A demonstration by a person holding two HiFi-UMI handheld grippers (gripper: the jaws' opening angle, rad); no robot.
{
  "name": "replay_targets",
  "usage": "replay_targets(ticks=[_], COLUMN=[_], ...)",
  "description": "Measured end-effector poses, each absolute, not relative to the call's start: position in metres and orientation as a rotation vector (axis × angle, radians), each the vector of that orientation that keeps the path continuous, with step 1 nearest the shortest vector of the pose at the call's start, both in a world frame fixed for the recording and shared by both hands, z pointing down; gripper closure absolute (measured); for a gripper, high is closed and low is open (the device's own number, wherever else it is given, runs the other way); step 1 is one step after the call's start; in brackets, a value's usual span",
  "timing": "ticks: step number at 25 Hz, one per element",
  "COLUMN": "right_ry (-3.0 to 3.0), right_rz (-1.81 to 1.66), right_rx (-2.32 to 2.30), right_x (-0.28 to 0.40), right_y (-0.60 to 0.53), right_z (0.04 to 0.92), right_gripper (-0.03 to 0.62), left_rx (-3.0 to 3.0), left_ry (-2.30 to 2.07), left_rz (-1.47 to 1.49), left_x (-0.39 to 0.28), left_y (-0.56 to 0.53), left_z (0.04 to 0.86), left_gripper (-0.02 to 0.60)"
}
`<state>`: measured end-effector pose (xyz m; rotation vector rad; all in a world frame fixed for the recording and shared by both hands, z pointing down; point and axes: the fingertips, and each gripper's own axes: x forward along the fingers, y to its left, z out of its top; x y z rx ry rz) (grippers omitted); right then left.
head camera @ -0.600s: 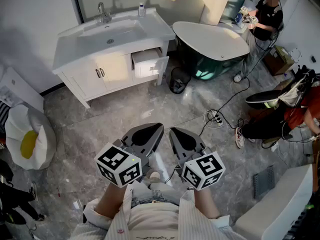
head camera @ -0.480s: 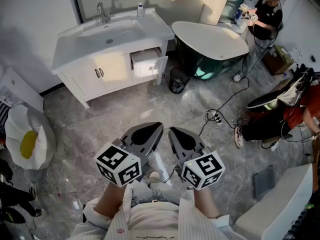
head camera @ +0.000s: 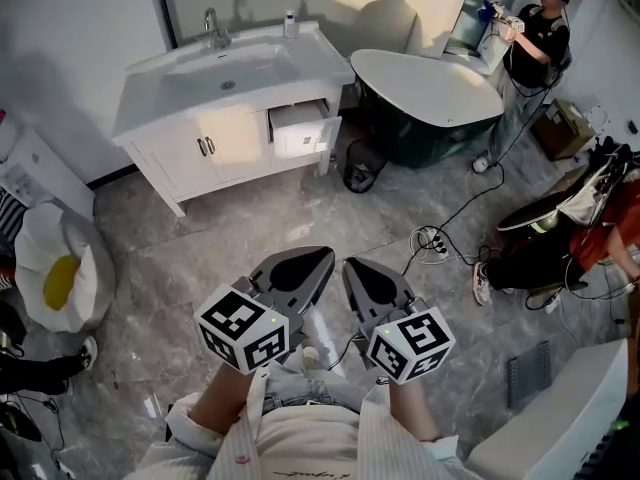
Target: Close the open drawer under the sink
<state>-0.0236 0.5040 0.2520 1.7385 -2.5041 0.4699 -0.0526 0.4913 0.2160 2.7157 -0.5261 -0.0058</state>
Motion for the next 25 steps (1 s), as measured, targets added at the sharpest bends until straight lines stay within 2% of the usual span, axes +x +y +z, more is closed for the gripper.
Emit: replay_targets(ticks=[13, 25], right_ry=[-2.503, -2.448], right_rz=[0.511, 0.503], right_rx=[1.693, 1.697], right_x=[-0.028, -0.023], right_y=[0.466, 0.352], right_z=[0.265, 0.263], right_gripper=[0.585, 0.585], left_rx=[2.676, 2.672], left_ry=[-0.587, -0.568], left_rz=[-0.009, -0.027], left_x=[-0.063, -0.063], left_y=[0.449, 0.323], left_z=[0.228, 0.221], left_gripper=[0.566, 0.566])
